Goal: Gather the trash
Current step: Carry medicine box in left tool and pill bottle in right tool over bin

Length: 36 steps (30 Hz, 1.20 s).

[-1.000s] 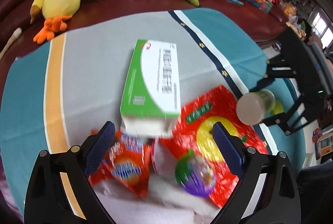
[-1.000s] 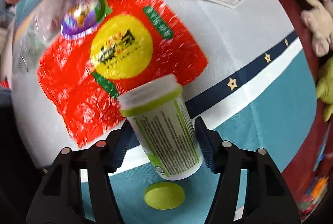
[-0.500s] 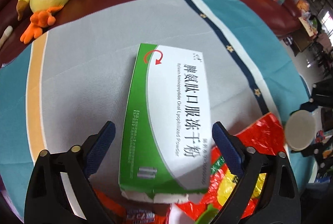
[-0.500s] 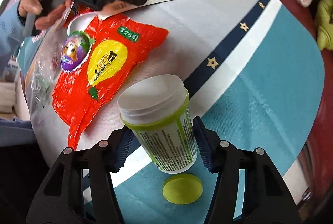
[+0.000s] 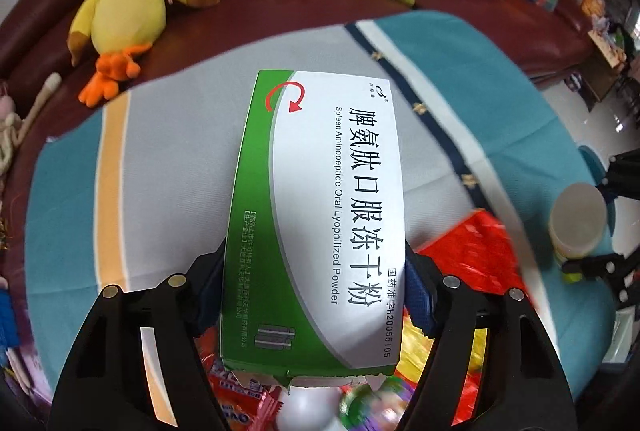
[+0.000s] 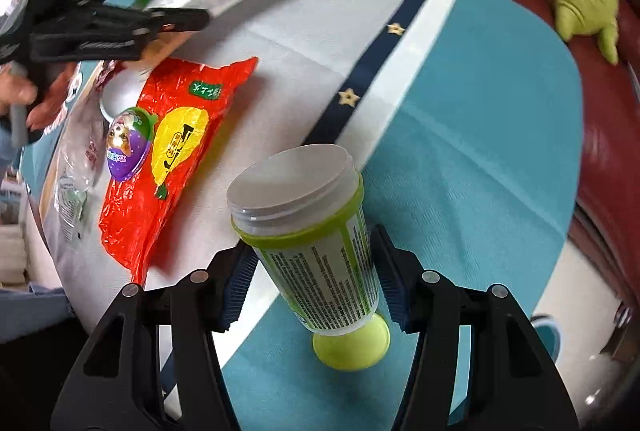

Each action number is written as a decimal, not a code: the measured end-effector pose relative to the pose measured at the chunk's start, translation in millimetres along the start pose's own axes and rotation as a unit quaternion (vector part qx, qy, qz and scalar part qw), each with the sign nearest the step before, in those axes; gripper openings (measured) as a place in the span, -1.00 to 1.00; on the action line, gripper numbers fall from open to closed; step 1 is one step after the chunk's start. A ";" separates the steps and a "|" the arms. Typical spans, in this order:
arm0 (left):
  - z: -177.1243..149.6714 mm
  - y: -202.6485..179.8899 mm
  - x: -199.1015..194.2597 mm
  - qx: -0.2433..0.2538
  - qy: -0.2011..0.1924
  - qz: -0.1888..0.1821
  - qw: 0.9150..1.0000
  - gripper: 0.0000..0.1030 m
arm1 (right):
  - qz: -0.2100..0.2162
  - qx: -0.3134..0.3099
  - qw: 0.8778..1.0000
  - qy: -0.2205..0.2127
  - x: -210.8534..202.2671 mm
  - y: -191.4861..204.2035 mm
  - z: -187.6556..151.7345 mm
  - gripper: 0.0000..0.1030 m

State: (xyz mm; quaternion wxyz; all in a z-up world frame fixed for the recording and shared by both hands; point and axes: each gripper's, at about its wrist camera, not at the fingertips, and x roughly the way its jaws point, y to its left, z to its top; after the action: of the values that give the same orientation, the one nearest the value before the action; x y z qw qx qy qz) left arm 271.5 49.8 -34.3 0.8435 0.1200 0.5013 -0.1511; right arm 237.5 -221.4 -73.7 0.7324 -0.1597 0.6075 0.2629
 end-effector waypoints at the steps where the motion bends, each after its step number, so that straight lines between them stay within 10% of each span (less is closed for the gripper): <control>1: -1.9 -4.4 -8.2 0.002 -0.006 0.001 1.000 0.42 | -0.002 0.005 1.000 -0.005 -7.2 4.6 -5.8 0.05; 16: -22.8 -132.0 -73.3 0.035 -0.045 -0.072 0.996 0.42 | -0.005 0.149 0.983 -0.105 -74.5 -36.9 -108.4 0.05; 36: 7.9 -406.9 3.3 0.180 0.028 -0.174 0.968 0.42 | -0.038 0.396 0.906 -0.145 -91.0 -207.6 -316.1 0.05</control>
State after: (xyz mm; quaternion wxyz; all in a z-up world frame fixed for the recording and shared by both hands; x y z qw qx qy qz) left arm 126.7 -330.1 -54.2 0.7542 0.1853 0.5028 -0.3796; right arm 91.8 -582.0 -69.5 0.8248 0.1598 0.5423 -0.0072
